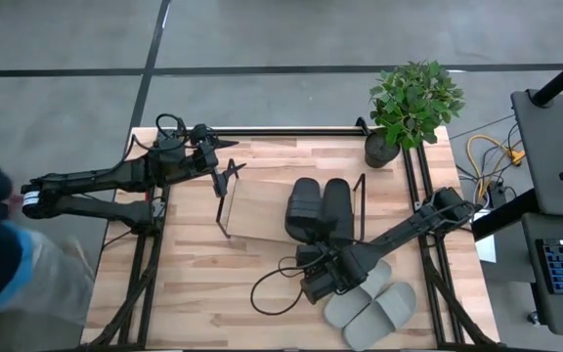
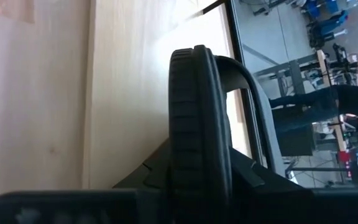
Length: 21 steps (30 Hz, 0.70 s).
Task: Pick and place slides into the shelf
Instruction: Put the black slides on the shelf
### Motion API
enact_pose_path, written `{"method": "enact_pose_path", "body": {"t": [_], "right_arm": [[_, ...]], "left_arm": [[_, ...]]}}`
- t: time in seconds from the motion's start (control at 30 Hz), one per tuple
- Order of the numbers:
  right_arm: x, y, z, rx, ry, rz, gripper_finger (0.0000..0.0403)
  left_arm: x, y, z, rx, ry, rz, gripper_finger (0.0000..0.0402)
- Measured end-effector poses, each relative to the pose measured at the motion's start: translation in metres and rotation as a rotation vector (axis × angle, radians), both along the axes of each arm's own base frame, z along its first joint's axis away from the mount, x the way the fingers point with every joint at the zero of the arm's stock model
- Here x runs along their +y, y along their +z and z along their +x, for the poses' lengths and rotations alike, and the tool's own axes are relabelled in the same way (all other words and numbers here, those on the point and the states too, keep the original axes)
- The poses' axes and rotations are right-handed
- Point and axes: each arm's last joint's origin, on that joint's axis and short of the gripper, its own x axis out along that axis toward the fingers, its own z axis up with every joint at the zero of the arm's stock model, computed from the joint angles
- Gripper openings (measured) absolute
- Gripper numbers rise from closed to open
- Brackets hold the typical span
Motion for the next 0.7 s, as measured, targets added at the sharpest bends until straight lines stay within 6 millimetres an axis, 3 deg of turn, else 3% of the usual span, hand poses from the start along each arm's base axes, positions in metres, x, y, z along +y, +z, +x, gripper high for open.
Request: {"method": "enact_pose_path", "body": {"t": [0.23, 0.7], "right_arm": [[0.0002, -0.0001, 0.0002, -0.011, -0.01, 0.017, 0.0091], [0.0039, 0.0044, 0.0041, -0.003, -0.024, 0.231, 0.0094]], "left_arm": [[0.0, 0.0, 0.0, 0.0, 0.0, 0.0, 0.027], [0.0001, -0.0002, -0.0001, -0.008, 0.003, -0.021, 0.027]]}}
